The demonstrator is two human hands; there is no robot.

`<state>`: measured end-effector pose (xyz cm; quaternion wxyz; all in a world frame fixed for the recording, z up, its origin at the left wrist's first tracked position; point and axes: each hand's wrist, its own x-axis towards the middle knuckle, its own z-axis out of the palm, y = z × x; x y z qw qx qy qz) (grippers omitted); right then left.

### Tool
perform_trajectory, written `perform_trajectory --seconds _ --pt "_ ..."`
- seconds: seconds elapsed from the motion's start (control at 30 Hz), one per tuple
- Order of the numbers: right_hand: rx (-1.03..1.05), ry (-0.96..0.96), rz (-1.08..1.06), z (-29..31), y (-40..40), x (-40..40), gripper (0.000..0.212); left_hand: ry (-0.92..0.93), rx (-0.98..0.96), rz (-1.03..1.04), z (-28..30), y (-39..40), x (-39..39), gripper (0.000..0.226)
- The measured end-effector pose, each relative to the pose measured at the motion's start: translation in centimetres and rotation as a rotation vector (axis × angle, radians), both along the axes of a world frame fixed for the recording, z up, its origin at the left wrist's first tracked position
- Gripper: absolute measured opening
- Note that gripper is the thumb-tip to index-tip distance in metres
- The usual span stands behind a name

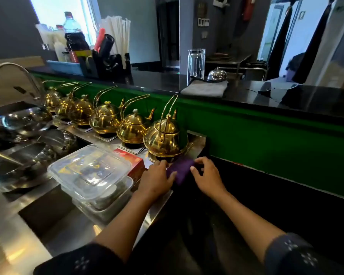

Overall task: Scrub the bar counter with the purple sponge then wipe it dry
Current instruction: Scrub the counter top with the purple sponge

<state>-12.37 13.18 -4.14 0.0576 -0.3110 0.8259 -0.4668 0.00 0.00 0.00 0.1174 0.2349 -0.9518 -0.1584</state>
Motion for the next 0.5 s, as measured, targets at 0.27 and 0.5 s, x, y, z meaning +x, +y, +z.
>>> perform_trajectory --seconds 0.27,0.5 --pt "-0.056 -0.23 -0.034 -1.4 -1.7 -0.5 0.043 -0.038 0.151 0.06 -0.8 -0.6 -1.7 0.048" --pt "-0.022 -0.363 0.052 -0.5 1.1 -1.4 0.013 -0.094 0.45 -0.021 1.2 -0.8 -2.1 0.021"
